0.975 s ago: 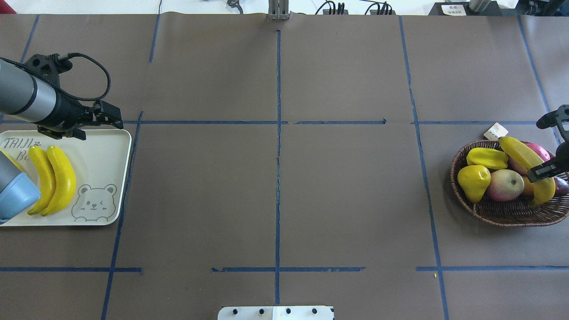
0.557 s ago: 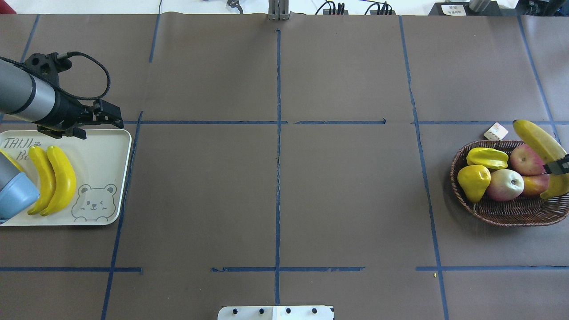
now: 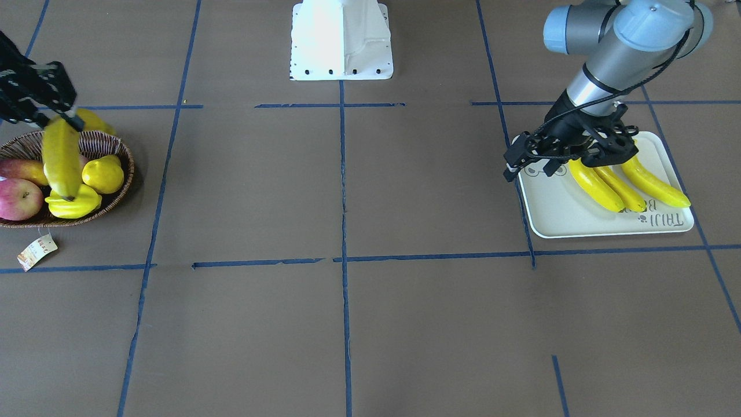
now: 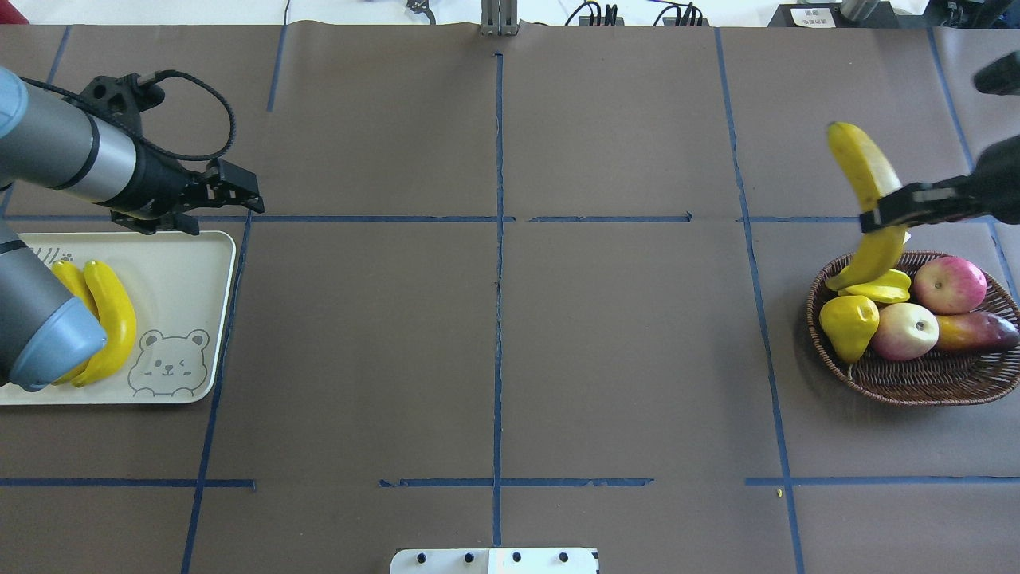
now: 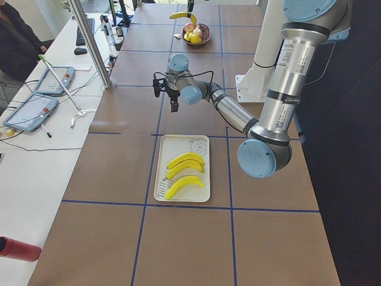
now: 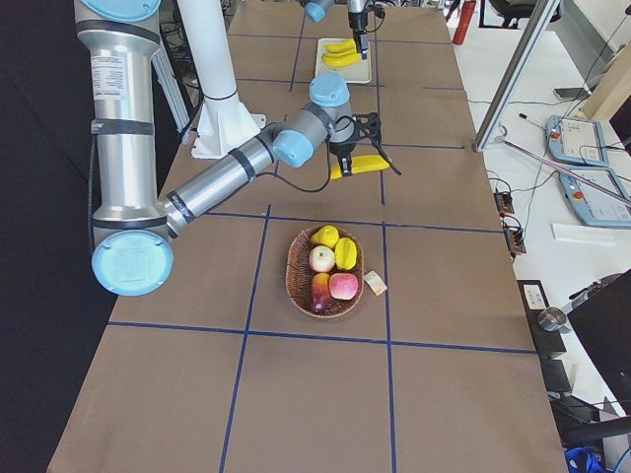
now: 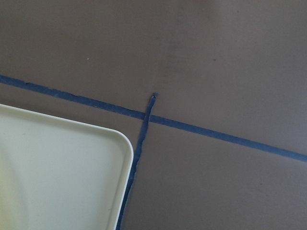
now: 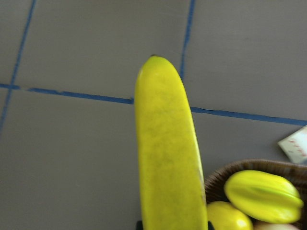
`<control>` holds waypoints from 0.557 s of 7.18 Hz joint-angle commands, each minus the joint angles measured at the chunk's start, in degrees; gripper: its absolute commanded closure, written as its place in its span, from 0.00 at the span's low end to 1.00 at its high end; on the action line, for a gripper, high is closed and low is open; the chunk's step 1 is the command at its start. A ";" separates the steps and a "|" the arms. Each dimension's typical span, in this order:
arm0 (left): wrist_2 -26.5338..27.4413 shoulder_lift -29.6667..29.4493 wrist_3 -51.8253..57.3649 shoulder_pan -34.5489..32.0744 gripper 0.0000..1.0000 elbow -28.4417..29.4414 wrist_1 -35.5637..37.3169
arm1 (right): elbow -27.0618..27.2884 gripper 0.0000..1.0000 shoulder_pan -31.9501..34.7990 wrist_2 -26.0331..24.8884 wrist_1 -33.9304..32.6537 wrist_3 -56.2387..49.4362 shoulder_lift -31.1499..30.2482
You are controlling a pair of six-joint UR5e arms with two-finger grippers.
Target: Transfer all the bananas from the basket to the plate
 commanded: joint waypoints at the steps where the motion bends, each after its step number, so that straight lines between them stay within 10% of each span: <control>1: 0.47 -5.03 -11.64 4.67 0.01 3.45 -18.29 | -0.84 0.96 -14.42 -10.89 0.07 20.44 13.16; 4: 0.48 -13.11 -22.69 5.91 0.01 7.96 -29.05 | -0.75 0.97 -20.98 -15.00 0.16 21.04 17.42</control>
